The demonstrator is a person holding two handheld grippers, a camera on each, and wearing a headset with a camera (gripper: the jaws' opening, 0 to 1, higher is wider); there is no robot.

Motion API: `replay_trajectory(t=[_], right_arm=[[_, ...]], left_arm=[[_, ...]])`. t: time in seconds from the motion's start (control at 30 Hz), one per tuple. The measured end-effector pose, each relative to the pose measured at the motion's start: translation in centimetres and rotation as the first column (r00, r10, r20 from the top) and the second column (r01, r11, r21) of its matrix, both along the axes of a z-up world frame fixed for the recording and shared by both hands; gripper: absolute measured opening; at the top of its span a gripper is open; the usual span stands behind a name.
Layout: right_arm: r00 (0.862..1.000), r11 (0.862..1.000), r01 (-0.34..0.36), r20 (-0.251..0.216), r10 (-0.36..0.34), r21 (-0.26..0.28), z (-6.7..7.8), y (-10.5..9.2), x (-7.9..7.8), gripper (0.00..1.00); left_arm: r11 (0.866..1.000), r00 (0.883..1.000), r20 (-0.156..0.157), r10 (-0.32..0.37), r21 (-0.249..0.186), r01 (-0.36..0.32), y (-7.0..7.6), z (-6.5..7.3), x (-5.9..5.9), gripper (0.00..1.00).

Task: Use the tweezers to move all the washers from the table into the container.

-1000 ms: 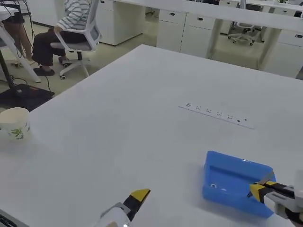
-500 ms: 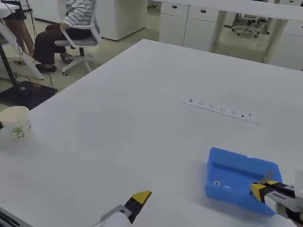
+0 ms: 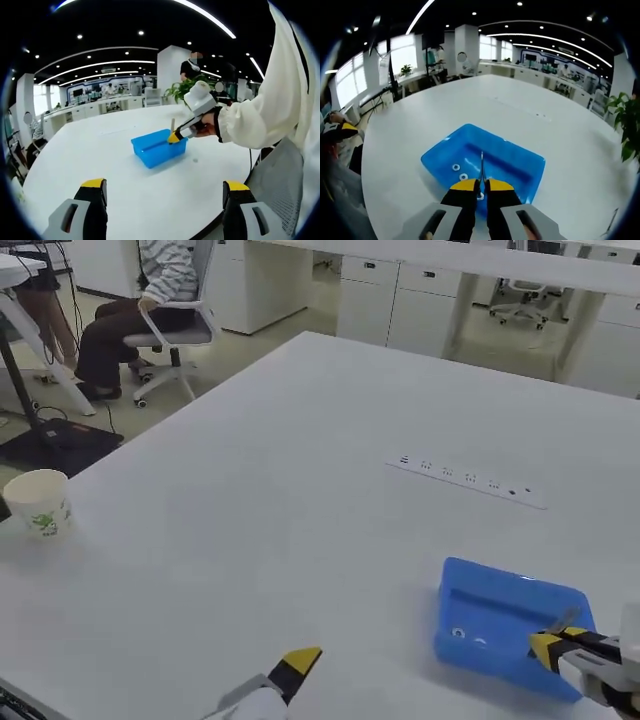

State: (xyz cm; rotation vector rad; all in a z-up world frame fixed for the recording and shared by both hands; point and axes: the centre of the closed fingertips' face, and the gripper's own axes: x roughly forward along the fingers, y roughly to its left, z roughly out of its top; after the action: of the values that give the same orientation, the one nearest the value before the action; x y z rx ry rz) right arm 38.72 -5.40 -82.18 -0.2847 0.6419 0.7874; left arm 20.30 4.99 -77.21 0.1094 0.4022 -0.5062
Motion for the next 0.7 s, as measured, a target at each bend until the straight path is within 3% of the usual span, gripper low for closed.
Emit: replay_trajectory(t=[0.1,0.3,0.6,0.7], right_arm=[[1.000,1.000,0.007,0.014,-0.007,0.002,0.6,0.0,0.1,0.03],[0.998,0.999,0.020,0.060,-0.023,0.035,3.1,-0.5,-0.3,0.03],[0.992,0.996,0.028,0.124,-0.038,0.085,6.7,-2.2,-2.7,0.03],[0.991,0.994,0.036,0.128,-0.049,0.100,7.1,-2.7,-3.3,0.03]], left_arm=[[1.000,1.000,0.004,0.001,0.005,-0.001,0.0,0.0,0.0,0.99],[1.000,1.000,0.012,0.004,0.031,-0.004,0.2,0.0,0.0,0.99],[0.999,1.000,0.016,0.006,0.041,-0.006,0.3,0.0,-0.1,0.99],[0.999,1.000,0.013,-0.001,0.050,0.000,0.3,-0.1,-0.2,0.99]])
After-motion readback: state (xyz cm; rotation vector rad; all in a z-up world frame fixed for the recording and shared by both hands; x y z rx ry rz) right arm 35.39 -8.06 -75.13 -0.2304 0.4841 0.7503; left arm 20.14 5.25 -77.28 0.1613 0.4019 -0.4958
